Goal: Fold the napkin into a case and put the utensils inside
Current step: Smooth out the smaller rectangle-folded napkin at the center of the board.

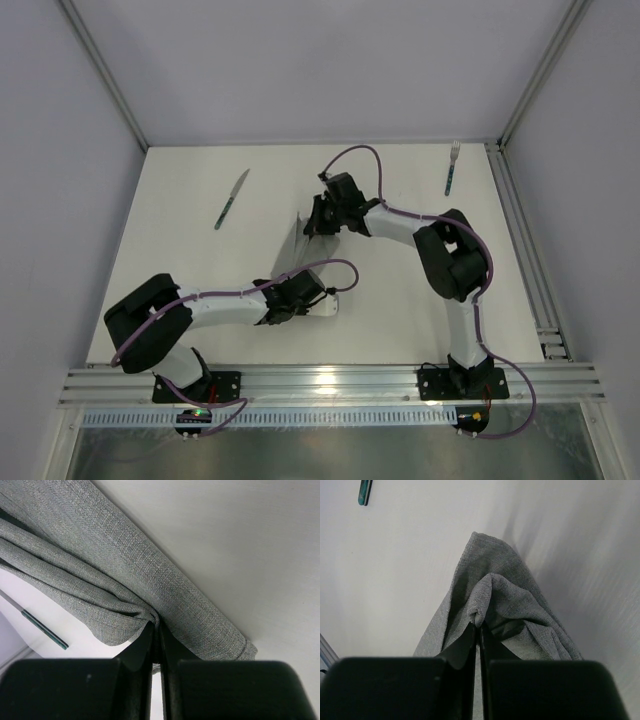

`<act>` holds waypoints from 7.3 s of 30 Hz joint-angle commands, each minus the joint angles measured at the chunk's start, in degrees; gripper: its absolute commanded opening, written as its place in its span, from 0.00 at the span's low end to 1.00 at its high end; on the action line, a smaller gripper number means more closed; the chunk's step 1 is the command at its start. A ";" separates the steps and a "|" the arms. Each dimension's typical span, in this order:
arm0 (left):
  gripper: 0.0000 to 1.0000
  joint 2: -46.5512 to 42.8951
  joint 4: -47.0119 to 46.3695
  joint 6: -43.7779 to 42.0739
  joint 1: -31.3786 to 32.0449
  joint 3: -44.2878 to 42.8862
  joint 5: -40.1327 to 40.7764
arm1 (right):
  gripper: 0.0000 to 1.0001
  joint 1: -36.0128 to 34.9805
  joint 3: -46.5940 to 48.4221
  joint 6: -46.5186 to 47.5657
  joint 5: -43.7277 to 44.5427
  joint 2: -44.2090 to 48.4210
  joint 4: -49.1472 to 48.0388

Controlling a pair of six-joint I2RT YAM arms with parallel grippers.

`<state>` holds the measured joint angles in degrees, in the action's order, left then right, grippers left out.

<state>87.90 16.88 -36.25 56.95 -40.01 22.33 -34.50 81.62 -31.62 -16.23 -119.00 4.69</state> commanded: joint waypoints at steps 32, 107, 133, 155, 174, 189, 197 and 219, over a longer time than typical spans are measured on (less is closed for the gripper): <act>0.02 -7.83 1.49 -2.16 -2.54 5.73 -5.80 | 0.62 2.33 -17.21 -6.00 -4.69 12.75 -15.68; 0.51 6.41 21.79 15.07 -14.50 -25.39 -27.24 | 0.07 0.40 -36.01 -13.30 -2.32 17.66 -35.10; 0.01 -0.97 22.40 12.26 -12.39 -18.00 -30.59 | 0.56 7.17 -37.33 -0.21 -3.19 30.68 -12.35; 0.01 -1.24 21.79 10.06 -6.94 -16.86 -24.44 | 0.54 5.76 -40.40 2.17 -12.87 19.68 -18.05; 0.02 1.05 33.21 2.43 3.96 -15.19 -16.27 | 0.08 5.76 -44.71 -4.85 -8.20 21.18 -23.32; 0.09 8.60 35.50 6.54 3.96 -18.35 -16.00 | 0.21 5.76 -44.71 -4.77 -11.72 19.33 -26.66; 0.15 5.79 32.69 5.75 3.17 -15.19 -14.07 | 0.53 5.76 -39.53 3.21 -7.69 28.89 -11.57; 0.20 5.62 31.10 6.28 3.61 -15.19 -11.96 | 0.60 1.72 -31.53 5.60 -14.52 24.96 -8.10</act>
<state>95.18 48.56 -30.44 60.38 -54.98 10.04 -32.93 48.12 -23.99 -26.39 -92.12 1.15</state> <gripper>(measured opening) 0.196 0.603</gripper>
